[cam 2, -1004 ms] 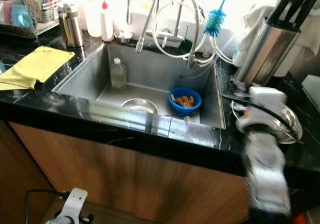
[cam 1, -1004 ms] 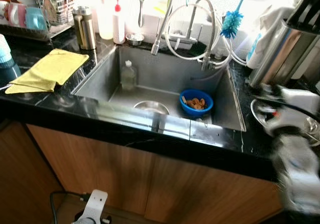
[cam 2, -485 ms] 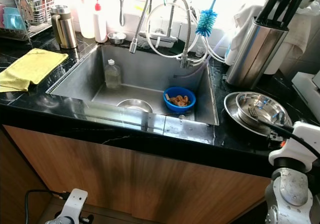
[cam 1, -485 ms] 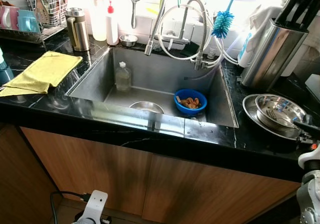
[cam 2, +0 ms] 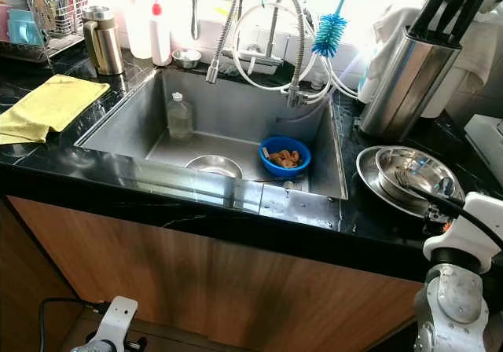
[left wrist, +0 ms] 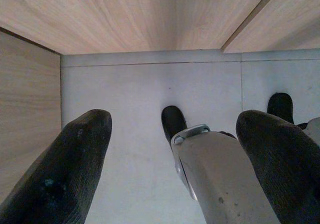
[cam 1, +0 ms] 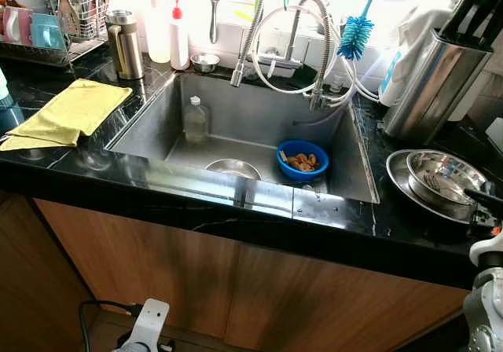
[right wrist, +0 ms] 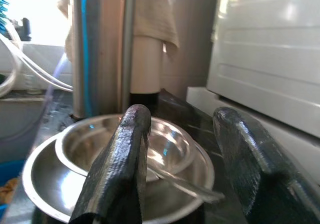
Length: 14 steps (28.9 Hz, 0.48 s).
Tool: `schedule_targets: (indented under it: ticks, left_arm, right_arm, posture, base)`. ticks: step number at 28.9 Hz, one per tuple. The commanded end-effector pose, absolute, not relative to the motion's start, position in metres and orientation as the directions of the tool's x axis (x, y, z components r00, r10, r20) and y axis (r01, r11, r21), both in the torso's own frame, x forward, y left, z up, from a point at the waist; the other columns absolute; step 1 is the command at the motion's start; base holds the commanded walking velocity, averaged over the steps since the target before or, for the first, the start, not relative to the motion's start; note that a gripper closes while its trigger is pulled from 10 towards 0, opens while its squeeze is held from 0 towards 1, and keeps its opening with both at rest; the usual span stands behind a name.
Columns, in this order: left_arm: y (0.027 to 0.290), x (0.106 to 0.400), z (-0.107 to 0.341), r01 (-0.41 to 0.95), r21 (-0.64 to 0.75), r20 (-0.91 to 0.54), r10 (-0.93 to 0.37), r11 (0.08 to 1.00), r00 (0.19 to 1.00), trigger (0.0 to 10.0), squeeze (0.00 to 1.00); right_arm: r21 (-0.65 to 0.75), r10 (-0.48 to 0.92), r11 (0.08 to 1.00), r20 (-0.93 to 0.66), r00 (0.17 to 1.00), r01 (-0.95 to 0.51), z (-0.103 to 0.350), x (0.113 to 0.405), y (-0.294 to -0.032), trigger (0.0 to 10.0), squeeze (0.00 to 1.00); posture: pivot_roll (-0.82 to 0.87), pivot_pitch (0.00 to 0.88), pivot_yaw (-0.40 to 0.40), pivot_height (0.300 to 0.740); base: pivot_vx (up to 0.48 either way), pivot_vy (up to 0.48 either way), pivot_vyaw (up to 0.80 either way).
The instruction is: Kitchen organization
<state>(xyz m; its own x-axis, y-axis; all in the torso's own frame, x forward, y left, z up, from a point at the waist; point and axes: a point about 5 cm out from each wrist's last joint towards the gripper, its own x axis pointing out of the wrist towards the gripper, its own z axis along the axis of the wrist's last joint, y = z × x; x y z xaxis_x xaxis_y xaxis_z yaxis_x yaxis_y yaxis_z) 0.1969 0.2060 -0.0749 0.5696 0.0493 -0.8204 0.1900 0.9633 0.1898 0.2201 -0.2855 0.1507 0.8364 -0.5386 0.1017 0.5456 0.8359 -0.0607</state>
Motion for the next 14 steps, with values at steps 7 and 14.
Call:
schedule_targets:
  ticks: [7, 14]
  left_arm:
    - [0.2047, 0.1958, -0.0758, 0.207, 0.190, -0.827, 0.043, 0.960, 0.560, 10.0, 0.00]
    - [0.2046, 0.1963, -0.0756, 0.205, 0.190, -0.827, 0.044, 0.960, 0.561, 10.0, 0.00]
  right_arm:
    - [-0.047, -0.633, 0.771, 0.046, 0.772, 0.635, 0.1418, 0.2084, -0.3025, 10.0, 0.00]
    - [-0.018, -0.636, 0.771, 0.033, 0.771, 0.636, 0.1398, 0.2103, -0.3024, 10.0, 0.00]
  posture:
    - [0.13, 0.000, -0.139, 0.736]
    - [0.13, 0.000, -0.138, 0.736]
  base:
    - [0.000, 0.000, 0.00]
    - [0.000, 0.000, 0.00]
